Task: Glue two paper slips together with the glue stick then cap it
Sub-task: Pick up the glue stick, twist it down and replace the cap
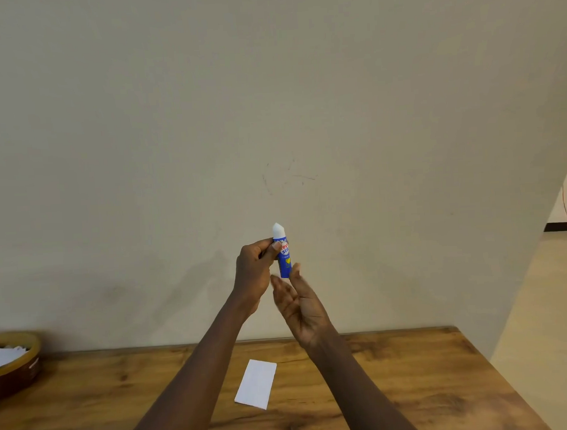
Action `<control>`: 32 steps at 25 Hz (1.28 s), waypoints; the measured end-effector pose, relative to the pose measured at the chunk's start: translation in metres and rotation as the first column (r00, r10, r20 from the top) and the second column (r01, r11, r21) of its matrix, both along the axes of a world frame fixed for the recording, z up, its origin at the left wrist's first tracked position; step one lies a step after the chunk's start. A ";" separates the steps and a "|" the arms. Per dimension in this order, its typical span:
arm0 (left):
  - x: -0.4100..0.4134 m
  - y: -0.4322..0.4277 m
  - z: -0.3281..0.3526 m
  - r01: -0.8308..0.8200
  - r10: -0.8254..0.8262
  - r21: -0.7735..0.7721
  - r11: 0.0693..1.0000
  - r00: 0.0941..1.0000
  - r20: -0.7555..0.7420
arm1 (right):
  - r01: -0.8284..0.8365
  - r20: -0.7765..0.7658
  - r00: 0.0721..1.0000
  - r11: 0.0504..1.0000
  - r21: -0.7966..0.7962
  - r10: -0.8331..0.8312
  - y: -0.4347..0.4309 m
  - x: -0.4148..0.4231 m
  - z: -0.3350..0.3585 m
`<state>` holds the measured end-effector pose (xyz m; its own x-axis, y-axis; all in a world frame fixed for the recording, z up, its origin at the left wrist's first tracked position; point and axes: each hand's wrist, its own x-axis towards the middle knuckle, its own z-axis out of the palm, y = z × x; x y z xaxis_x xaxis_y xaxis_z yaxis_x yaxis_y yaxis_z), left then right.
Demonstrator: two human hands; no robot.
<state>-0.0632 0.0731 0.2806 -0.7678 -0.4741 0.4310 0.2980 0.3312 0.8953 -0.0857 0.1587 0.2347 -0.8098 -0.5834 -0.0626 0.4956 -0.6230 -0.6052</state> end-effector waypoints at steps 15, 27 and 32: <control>-0.001 0.000 -0.001 0.035 -0.034 -0.007 0.999 0.997 0.064 | -0.071 0.065 0.996 0.992 0.100 0.064 0.003 -0.004 -0.003; -0.002 -0.004 -0.004 0.022 -0.021 -0.005 1.000 0.994 0.109 | 0.069 0.061 0.996 0.996 -0.063 -0.065 -0.004 0.002 -0.011; 0.004 -0.007 -0.002 0.067 -0.066 -0.006 0.998 0.990 0.126 | -0.140 0.007 0.990 0.977 0.160 0.141 -0.001 0.002 -0.002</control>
